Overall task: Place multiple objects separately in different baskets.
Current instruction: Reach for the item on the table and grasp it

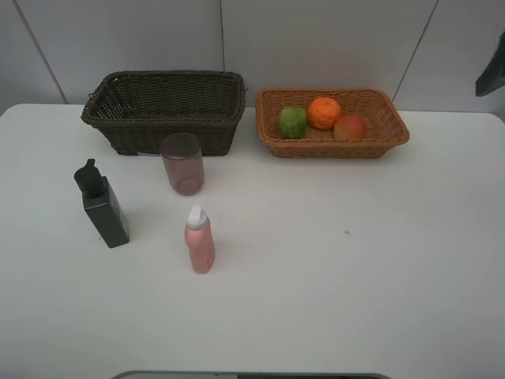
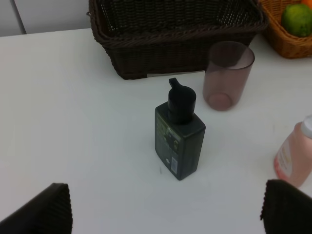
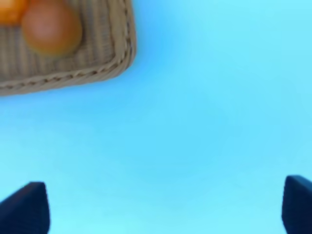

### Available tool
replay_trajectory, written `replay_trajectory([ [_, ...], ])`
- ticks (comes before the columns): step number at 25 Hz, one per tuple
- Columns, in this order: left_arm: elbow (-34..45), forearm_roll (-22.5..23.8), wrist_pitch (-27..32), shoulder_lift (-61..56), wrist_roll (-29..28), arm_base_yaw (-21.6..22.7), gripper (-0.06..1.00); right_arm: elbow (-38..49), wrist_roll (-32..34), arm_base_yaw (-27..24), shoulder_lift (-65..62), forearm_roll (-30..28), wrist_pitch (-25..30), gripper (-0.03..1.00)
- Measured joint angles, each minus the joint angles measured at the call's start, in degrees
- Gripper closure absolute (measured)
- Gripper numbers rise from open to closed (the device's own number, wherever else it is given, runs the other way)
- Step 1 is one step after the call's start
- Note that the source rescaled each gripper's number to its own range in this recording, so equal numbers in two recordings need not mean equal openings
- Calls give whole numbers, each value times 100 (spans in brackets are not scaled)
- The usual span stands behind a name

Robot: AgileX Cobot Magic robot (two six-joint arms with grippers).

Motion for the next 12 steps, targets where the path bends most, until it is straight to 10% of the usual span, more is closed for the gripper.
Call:
replay_trajectory([
  [12,0,0,0,0,0,0,-6,1196,-244,-36,-3684,386,566,-3],
])
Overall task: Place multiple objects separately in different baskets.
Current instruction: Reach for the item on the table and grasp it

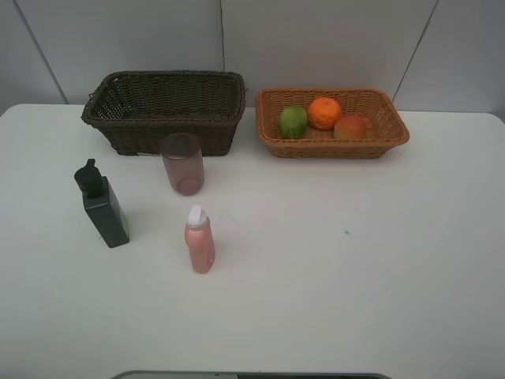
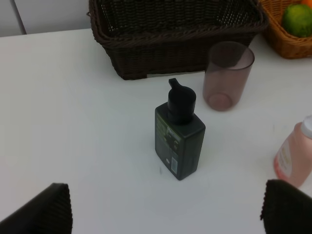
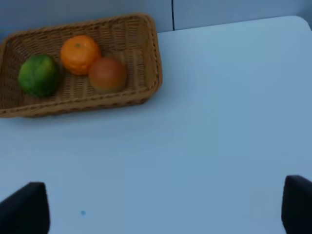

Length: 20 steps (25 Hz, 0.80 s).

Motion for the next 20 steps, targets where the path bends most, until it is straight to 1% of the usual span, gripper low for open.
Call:
replay_trajectory([
  [3,0,0,0,0,0,0,-6,5,-27,39,-655,0,393,-3],
  [7,0,0,0,0,0,0,-6,12,-47,278,-1270,0,619,-3],
  [12,0,0,0,0,0,0,-6,184,-47,461,-1871,-45,651,-3],
  [16,0,0,0,0,0,0,-6,869,-71,466,-2533,-280,576,-3],
  [20,0,0,0,0,0,0,-6,1440,-82,466,-2961,-342,473,-3],
])
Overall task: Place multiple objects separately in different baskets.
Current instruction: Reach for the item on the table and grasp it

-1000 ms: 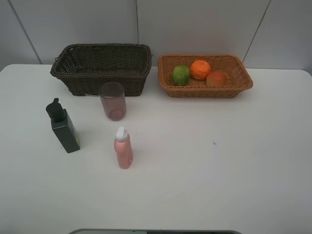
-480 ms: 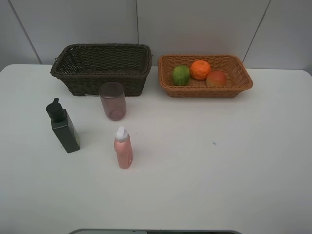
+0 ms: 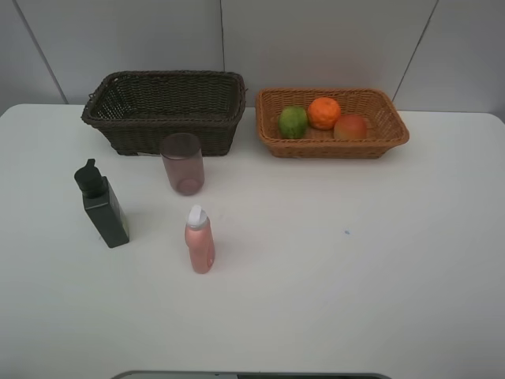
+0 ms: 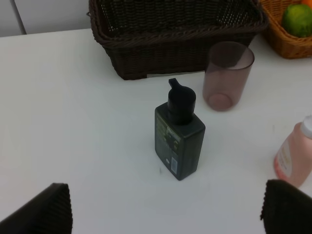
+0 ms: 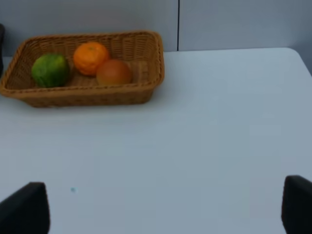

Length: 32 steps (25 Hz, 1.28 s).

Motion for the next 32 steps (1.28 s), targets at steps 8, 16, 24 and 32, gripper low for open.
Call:
replay_trajectory([
  [8,0,0,0,0,0,0,-6,338,-159,0,-5,-23,-224,-3],
  [16,0,0,0,0,0,0,-6,338,-170,0,-5,-40,-247,-3],
  [24,0,0,0,0,0,0,-6,338,-170,0,-5,-40,-247,-3],
  [32,0,0,0,0,0,0,-6,355,-170,0,-5,-40,-249,-3],
])
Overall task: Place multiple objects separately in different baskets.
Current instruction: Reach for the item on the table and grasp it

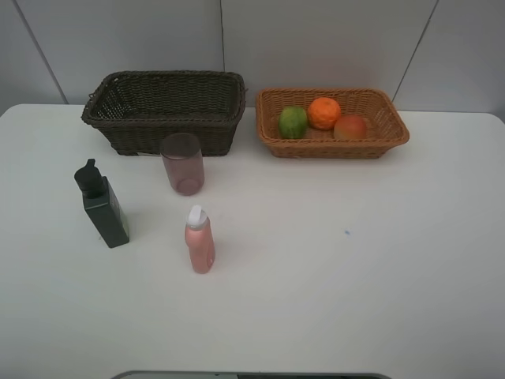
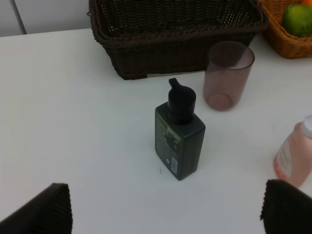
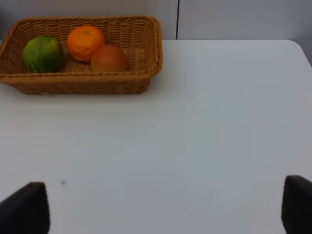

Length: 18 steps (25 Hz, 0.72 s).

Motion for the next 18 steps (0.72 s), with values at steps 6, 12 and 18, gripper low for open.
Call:
replay_trajectory([
  [6,0,0,0,0,0,0,-6,0,0,0,0,0,0,-3],
  [12,0,0,0,0,0,0,-6,0,0,0,0,0,0,-3],
  [18,0,0,0,0,0,0,-6,0,0,0,0,0,0,-3],
])
